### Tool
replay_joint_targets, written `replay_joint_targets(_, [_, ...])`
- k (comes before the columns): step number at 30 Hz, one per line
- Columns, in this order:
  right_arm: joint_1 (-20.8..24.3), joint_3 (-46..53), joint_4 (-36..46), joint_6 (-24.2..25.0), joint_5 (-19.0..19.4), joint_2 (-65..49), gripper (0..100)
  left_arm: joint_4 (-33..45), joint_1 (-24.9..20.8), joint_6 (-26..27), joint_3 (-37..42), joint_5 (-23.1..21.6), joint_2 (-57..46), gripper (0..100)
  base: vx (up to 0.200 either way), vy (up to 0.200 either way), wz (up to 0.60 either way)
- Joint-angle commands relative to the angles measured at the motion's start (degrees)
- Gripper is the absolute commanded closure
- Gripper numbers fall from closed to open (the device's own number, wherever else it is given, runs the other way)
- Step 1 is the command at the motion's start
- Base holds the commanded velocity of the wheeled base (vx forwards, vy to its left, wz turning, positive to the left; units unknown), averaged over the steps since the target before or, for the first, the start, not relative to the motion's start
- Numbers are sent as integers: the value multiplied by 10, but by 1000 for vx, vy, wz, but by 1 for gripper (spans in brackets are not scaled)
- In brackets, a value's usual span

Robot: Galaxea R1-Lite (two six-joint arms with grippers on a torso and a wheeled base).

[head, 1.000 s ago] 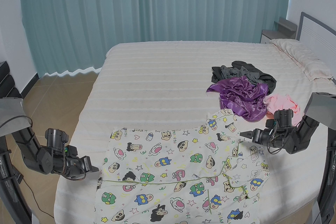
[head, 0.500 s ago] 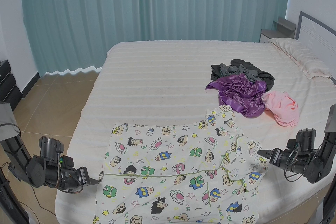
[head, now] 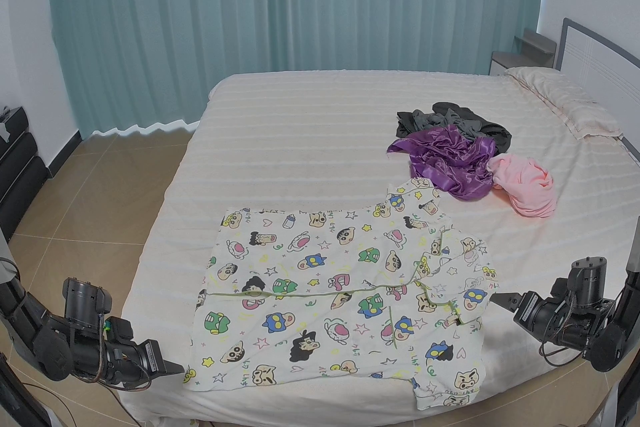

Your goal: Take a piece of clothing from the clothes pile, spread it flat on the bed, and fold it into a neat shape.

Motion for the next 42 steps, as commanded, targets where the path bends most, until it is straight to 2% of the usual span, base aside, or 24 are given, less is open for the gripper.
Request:
replay_joint_targets(1, [2,10,0,0,0,-6,0,0,-3,0,2,1,1,100,0,0,0])
replay_joint_targets(8, [2,10,4,0,0,-7,0,1,-26,-1,13,2,-3,100,0,0,0])
replay_joint_targets(9, [2,10,7,0,0,-7,0,1,-27,-2,13,2,-1,0,0,0,0])
replay_joint_targets(11, [2,10,7,0,0,-7,0,1,-27,-2,13,2,-1,0,0,0,0])
replay_joint_targets(12, [4,10,8,-1,0,-7,0,0,-38,-26,7,3,7,0,0,0,0])
replay_joint_targets(13, [4,10,8,-1,0,-7,0,0,-38,-26,7,3,7,0,0,0,0])
replay_joint_targets(18, [4,10,8,0,1,-6,0,-6,-80,-133,-30,49,30,0,0,0,0])
replay_joint_targets(20, [5,10,7,0,1,-6,0,-6,-109,-178,-50,74,47,0,0,0,0])
replay_joint_targets(24, [10,10,7,0,1,-7,0,-6,-166,-232,-80,177,94,0,0,0,0])
replay_joint_targets(26, [10,10,7,0,1,-7,0,-6,-166,-232,-80,177,94,0,0,0,0])
replay_joint_targets(27, [10,10,6,-1,1,-7,0,-25,-205,-235,-80,248,136,0,0,0,0])
replay_joint_targets(31, [10,10,6,-1,1,-7,0,-81,-224,-235,-71,293,178,0,0,0,0])
replay_joint_targets(36, [10,10,5,-2,1,-7,0,-107,-232,-236,-66,317,199,0,0,0,0])
replay_joint_targets(42, [10,10,5,-2,1,-6,0,-107,-232,-250,-65,322,199,0,0,0,0])
